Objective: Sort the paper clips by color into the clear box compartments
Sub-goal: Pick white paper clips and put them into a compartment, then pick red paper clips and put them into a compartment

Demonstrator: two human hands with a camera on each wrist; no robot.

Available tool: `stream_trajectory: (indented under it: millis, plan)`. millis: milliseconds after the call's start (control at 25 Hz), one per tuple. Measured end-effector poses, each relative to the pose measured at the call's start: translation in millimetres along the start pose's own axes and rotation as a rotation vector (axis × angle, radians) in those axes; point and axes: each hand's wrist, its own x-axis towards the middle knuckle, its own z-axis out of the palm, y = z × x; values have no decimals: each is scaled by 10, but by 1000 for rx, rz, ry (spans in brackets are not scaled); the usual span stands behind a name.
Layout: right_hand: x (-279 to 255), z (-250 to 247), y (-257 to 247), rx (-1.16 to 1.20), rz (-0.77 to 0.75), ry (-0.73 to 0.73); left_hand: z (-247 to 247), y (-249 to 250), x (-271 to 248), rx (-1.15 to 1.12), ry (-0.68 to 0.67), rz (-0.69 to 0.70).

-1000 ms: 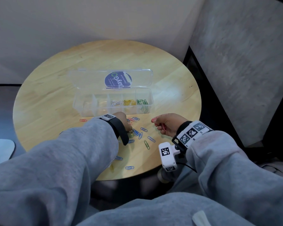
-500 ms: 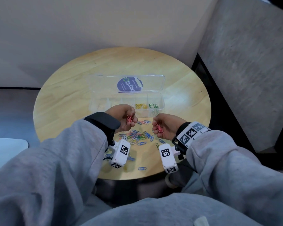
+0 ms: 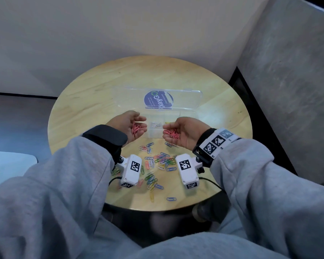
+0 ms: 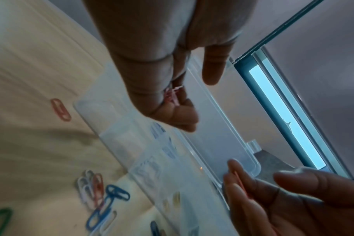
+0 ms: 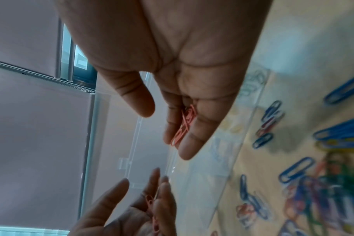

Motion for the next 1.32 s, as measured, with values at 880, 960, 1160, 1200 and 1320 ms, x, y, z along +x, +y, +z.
stream_trajectory:
  millis: [880, 960, 1160, 1200, 1320]
  plan:
    - [176, 64, -208, -268, -124, 138, 48, 157, 120, 340, -36, 197]
    - [78, -141, -136, -349, -106, 194, 146, 56, 64, 726, -97, 243]
    - [-122, -677, 191, -599, -6, 292, 483, -349, -4, 1371, -199, 295]
    - [-113, -740, 241, -673, 14, 310, 518, -413, 5, 1465, -211, 297]
    - [-156, -862, 349, -902, 62, 372, 646, -548, 68, 1735, -300, 297]
